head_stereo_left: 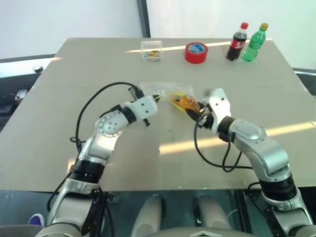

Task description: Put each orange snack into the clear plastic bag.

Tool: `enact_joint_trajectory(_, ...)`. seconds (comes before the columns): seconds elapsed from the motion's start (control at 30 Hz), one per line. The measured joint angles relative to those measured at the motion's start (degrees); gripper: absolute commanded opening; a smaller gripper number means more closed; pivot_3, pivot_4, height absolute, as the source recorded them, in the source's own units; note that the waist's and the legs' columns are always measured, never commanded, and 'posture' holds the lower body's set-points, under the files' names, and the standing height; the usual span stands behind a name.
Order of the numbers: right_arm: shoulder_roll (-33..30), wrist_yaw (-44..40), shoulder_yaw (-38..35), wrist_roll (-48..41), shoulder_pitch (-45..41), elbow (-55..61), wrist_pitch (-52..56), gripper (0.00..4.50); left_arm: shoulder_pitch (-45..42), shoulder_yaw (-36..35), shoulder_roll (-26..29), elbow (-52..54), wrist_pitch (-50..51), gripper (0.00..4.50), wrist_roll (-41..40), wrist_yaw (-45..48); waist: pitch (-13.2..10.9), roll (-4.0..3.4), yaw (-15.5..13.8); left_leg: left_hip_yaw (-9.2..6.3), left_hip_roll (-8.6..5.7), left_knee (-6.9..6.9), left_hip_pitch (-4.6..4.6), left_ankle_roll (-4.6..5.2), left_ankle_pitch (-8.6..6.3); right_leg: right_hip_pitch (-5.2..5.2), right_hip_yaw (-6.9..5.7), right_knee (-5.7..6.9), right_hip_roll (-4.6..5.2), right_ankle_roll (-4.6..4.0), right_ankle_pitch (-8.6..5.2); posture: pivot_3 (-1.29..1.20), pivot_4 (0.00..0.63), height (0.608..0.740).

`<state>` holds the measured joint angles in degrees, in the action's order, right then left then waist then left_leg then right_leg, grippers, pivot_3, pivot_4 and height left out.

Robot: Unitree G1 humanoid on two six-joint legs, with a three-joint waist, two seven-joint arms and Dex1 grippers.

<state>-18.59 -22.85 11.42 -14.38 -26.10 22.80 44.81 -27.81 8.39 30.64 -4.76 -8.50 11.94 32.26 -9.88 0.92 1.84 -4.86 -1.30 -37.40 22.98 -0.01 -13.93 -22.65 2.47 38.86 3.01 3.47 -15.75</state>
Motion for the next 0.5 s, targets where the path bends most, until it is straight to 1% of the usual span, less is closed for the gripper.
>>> enact_joint_trajectory(0.17,1.5,-0.3,2.0,1.9,-1.5,-6.6,-0.8,1.44,1.7,-0.1,-0.1,2.7,-2.3,0.00,-2.8,1.4,0.0,0.00,0.2,0.01,0.01,0.02,0.01,0.00,0.00,-0.03,0.01,0.01,0.00,0.00,0.00,0.00,0.150,0.740)
enact_joint_trajectory(0.37,2.2,-0.7,4.5,6.4,-4.8,-13.4,-6.3,1.44,4.0,-0.1,1.7,5.7,-6.1,0.00,-4.9,4.2,0.0,-0.02,0.5,0.03,-0.01,0.05,-0.02,0.00,0.00,-0.04,0.02,0.01,-0.03,0.00,0.00,0.00,0.150,0.740)
enact_joint_trajectory(0.5,6.9,-0.3,3.8,6.8,-6.7,-18.0,-8.6,1.44,6.3,0.2,3.0,5.9,-8.2,0.00,-5.1,5.7,0.0,-0.03,0.6,0.06,0.00,0.07,-0.04,0.00,0.00,-0.05,0.05,0.02,-0.04,0.00,0.00,0.00,0.150,0.740)
